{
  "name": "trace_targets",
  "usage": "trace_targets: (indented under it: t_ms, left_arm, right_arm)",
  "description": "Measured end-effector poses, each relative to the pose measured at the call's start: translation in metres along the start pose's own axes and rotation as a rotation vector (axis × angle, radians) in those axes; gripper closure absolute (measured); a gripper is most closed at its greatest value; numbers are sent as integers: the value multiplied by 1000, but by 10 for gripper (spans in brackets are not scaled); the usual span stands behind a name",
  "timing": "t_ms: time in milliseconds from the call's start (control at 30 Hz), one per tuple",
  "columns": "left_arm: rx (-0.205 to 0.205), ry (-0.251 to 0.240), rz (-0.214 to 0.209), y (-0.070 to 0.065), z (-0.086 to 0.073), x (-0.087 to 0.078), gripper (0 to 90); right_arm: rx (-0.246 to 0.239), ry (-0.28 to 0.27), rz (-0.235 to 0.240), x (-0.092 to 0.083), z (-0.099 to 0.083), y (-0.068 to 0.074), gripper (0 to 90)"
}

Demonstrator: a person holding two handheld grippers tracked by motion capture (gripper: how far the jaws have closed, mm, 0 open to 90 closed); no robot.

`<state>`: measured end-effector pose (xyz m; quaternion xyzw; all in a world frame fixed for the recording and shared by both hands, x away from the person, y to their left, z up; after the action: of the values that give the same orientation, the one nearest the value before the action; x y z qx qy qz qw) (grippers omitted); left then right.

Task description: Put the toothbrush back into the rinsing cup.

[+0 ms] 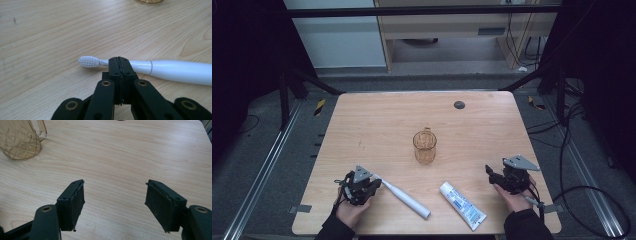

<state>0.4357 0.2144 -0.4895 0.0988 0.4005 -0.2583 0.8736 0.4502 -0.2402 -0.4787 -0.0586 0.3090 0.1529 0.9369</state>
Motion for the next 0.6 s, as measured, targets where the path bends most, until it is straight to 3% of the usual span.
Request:
trace_targets:
  t_ms: [600]
  left_arm:
    - [31,5,9,-4,11,18,896]
  right_arm:
    - [-8,6,-2,3,0,0,311]
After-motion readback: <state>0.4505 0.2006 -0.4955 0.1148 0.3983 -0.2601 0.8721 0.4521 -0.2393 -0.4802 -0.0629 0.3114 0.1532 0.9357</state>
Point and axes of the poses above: each handheld gripper's, and its own axes: x roughly forward along the jaws, z roughly out of its top, y roughly to its left, the point moved 1 cm from there along x, roughly forward along the jaws, and after that the axes turned 5 degrees about y, right-handed, at the moved point
